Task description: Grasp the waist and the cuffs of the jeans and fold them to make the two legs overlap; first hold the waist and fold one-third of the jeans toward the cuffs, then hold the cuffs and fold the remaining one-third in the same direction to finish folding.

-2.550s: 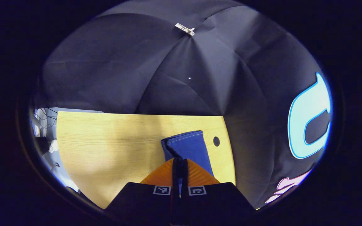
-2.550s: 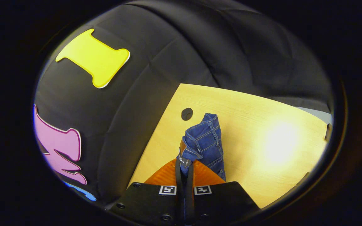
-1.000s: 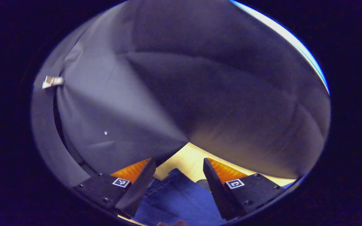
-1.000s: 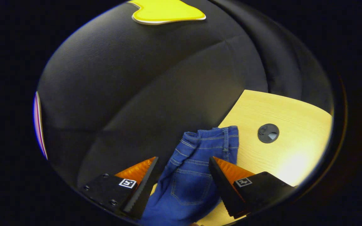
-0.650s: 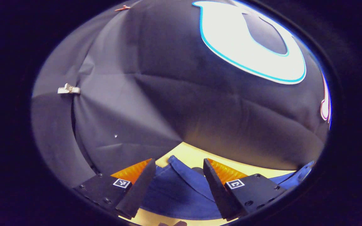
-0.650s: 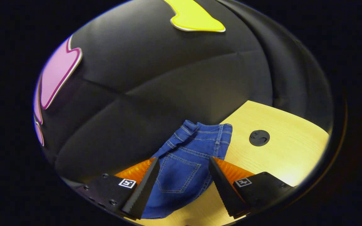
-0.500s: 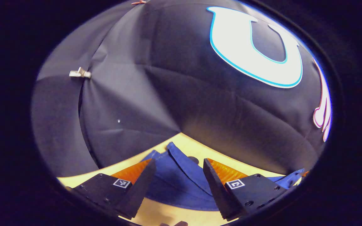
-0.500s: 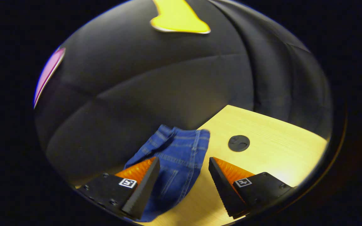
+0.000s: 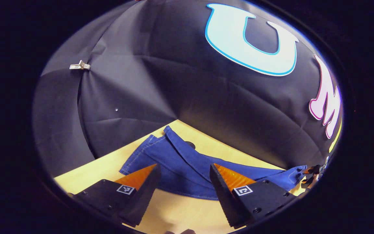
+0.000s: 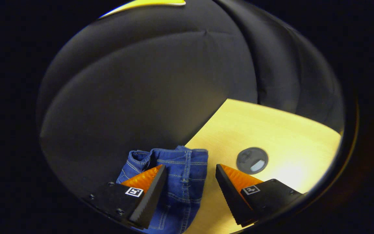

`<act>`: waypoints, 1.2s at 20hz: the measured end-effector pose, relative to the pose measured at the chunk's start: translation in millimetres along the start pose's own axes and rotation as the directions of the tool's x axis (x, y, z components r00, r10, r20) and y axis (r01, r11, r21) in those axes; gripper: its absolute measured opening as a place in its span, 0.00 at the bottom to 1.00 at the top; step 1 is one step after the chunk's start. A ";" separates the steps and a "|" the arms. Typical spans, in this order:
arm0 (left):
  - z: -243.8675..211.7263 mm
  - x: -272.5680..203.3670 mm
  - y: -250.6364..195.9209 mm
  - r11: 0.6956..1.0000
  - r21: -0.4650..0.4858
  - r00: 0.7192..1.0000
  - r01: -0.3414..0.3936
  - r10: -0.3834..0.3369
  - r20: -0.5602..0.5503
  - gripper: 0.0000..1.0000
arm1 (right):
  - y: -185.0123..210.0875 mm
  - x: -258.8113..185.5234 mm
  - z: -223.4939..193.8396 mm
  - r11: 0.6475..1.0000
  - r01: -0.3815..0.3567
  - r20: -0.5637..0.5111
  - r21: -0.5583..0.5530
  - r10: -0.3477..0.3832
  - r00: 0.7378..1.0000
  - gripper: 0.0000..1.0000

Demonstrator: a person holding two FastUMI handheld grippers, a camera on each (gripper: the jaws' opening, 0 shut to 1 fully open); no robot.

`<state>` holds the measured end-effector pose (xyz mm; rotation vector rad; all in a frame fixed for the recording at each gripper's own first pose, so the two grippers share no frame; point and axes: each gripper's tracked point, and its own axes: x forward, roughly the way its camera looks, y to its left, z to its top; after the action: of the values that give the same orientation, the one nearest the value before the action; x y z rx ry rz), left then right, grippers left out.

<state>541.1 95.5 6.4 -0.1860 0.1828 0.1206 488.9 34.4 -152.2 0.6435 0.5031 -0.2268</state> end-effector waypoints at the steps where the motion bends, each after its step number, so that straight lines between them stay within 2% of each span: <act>1: -0.3 -0.6 2.6 1.000 -0.009 1.000 0.009 -0.009 -0.005 0.95 | -1.7 -2.2 -4.7 1.000 0.006 -0.014 0.003 -0.005 1.000 0.94; 2: 1.1 -1.5 4.4 1.000 -0.006 1.000 0.011 -0.011 -0.008 0.95 | -4.7 5.2 6.9 0.999 0.020 0.031 -0.027 -0.019 0.999 0.93; 4: 3.8 -3.7 2.7 1.000 0.019 1.000 0.025 -0.025 -0.015 0.95 | -2.1 2.5 -4.3 0.999 0.010 0.006 -0.037 -0.010 1.000 0.67; 5: 3.0 -2.1 2.1 0.999 0.034 0.999 0.033 -0.033 -0.019 0.95 | -1.6 7.1 -2.4 0.999 0.019 0.025 -0.039 -0.018 1.000 0.72; 7: 1.1 -0.3 1.3 0.997 0.065 0.999 0.043 -0.041 -0.029 0.95 | -1.0 12.2 -8.8 1.000 -0.006 -0.006 -0.001 0.006 1.000 0.39; 8: 0.9 0.6 0.3 0.996 0.077 0.998 0.051 -0.049 -0.034 0.95 | 0.1 10.4 -7.2 1.000 -0.019 -0.002 -0.004 0.019 1.000 0.30; 10: -1.4 2.4 2.6 0.994 0.093 0.998 0.050 -0.046 -0.045 0.95 | -0.6 2.0 -0.8 0.993 -0.065 0.034 -0.097 0.069 0.997 0.10; 13: -9.1 1.9 -1.5 0.996 0.079 0.996 0.051 -0.045 -0.074 0.95 | -3.7 -21.7 0.7 0.964 -0.107 0.037 -0.243 0.119 0.992 0.07; 17: -15.1 -16.5 -3.6 0.995 0.072 0.995 0.066 -0.060 -0.080 0.95 | -7.7 -53.0 14.2 0.969 -0.144 0.146 -0.200 0.175 0.974 0.07; 19: -12.1 -27.9 -2.6 0.994 0.078 0.995 0.077 -0.072 -0.072 0.95 | -8.6 -61.4 20.5 0.957 -0.176 0.186 -0.231 0.220 0.958 0.07; 21: -10.1 -38.8 -1.1 0.992 0.087 0.995 0.087 -0.082 -0.065 0.95 | 7.0 -76.6 30.4 0.927 -0.231 0.220 -0.296 0.301 0.928 0.07; 24: -9.3 -50.0 -5.1 0.990 0.085 0.992 0.109 -0.103 -0.069 0.95 | 35.1 -107.4 31.4 0.857 -0.352 0.207 -0.376 0.448 0.870 0.07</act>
<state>491.5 83.6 7.9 -0.1110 0.2416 0.0007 421.1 47.3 -57.4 0.3660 0.1071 0.1643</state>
